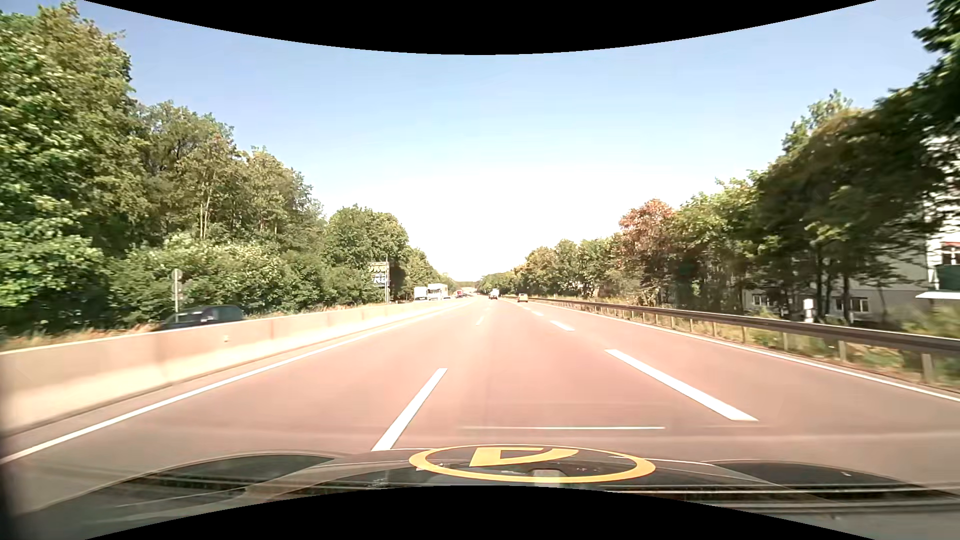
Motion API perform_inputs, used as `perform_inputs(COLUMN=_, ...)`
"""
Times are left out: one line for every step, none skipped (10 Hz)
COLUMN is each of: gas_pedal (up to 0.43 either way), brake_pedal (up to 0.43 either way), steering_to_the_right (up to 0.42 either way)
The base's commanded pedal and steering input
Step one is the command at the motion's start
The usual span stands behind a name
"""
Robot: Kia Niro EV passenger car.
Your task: Follow the waypoints while adhering to traffic rules and regulations
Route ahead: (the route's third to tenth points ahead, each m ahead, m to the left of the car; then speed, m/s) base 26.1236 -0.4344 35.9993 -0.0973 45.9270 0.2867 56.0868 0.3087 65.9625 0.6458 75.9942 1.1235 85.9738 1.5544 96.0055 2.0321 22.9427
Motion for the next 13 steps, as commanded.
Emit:
perform_inputs(gas_pedal=0.197, brake_pedal=0.000, steering_to_the_right=-0.004)
perform_inputs(gas_pedal=0.197, brake_pedal=0.000, steering_to_the_right=-0.004)
perform_inputs(gas_pedal=0.197, brake_pedal=0.000, steering_to_the_right=-0.004)
perform_inputs(gas_pedal=0.197, brake_pedal=0.000, steering_to_the_right=-0.004)
perform_inputs(gas_pedal=0.189, brake_pedal=0.000, steering_to_the_right=-0.004)
perform_inputs(gas_pedal=0.189, brake_pedal=0.000, steering_to_the_right=-0.004)
perform_inputs(gas_pedal=0.189, brake_pedal=0.000, steering_to_the_right=-0.004)
perform_inputs(gas_pedal=0.189, brake_pedal=0.000, steering_to_the_right=-0.004)
perform_inputs(gas_pedal=0.189, brake_pedal=0.000, steering_to_the_right=-0.004)
perform_inputs(gas_pedal=0.189, brake_pedal=0.000, steering_to_the_right=-0.004)
perform_inputs(gas_pedal=0.189, brake_pedal=0.000, steering_to_the_right=-0.003)
perform_inputs(gas_pedal=0.189, brake_pedal=0.000, steering_to_the_right=-0.004)
perform_inputs(gas_pedal=0.189, brake_pedal=0.000, steering_to_the_right=-0.004)
